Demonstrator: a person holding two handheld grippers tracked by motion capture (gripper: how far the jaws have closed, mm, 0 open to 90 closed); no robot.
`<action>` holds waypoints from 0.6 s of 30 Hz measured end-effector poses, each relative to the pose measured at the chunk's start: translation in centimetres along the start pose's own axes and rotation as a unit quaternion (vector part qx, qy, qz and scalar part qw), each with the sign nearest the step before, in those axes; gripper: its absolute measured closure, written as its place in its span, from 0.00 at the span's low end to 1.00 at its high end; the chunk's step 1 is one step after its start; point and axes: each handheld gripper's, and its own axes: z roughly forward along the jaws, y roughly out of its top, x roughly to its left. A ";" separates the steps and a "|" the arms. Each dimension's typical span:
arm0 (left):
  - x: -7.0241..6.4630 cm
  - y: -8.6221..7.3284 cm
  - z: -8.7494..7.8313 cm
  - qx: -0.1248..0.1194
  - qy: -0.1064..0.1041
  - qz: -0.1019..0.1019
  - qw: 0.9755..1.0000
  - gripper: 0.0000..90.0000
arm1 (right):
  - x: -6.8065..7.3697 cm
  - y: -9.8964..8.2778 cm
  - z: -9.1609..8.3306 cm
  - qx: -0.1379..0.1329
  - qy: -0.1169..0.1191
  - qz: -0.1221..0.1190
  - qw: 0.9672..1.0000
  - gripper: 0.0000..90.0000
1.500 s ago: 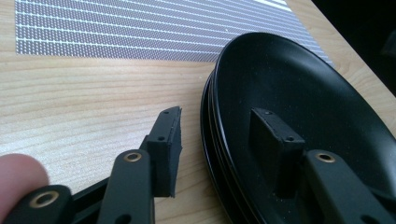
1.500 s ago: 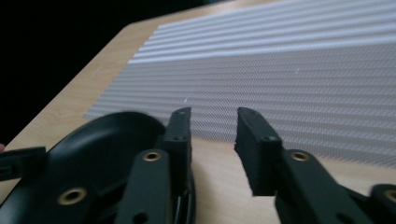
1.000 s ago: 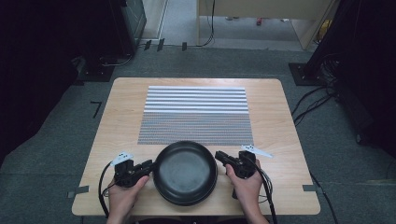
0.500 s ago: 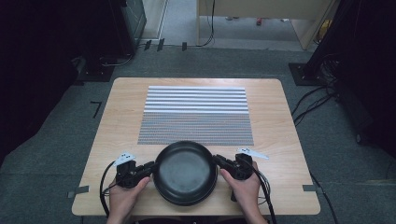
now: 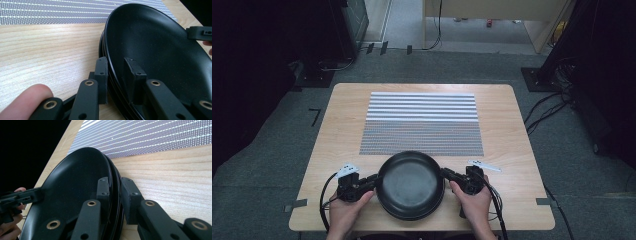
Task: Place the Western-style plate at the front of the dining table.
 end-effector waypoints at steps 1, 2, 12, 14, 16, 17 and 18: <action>-0.1 0.0 0.0 0.000 0.002 0.002 1.000 0.82 | 0.0 0.0 0.0 -0.002 0.001 0.002 1.000 0.87; -0.1 0.0 0.0 0.000 0.004 0.003 1.000 0.82 | 0.0 0.0 0.0 -0.002 0.001 0.002 1.000 0.87; -0.4 0.1 -0.2 -0.014 0.015 0.010 1.000 0.87 | -0.2 -0.1 -0.4 -0.011 0.016 0.034 0.999 0.97; -0.2 0.0 -0.2 -0.015 0.011 0.007 1.000 0.87 | -0.2 -0.2 -0.3 -0.010 0.016 0.035 0.999 0.97; -0.2 0.1 -0.2 -0.015 0.010 0.006 1.000 0.87 | -0.2 -0.2 -0.3 -0.010 0.017 0.036 0.999 0.96; -0.2 0.1 -0.2 -0.014 0.010 0.007 1.000 0.87 | -0.2 -0.2 -0.3 -0.009 0.018 0.038 0.999 0.96; -0.2 0.1 -0.2 -0.014 0.010 0.006 1.000 0.87 | -0.3 -0.1 -0.3 -0.008 0.020 0.038 0.999 0.96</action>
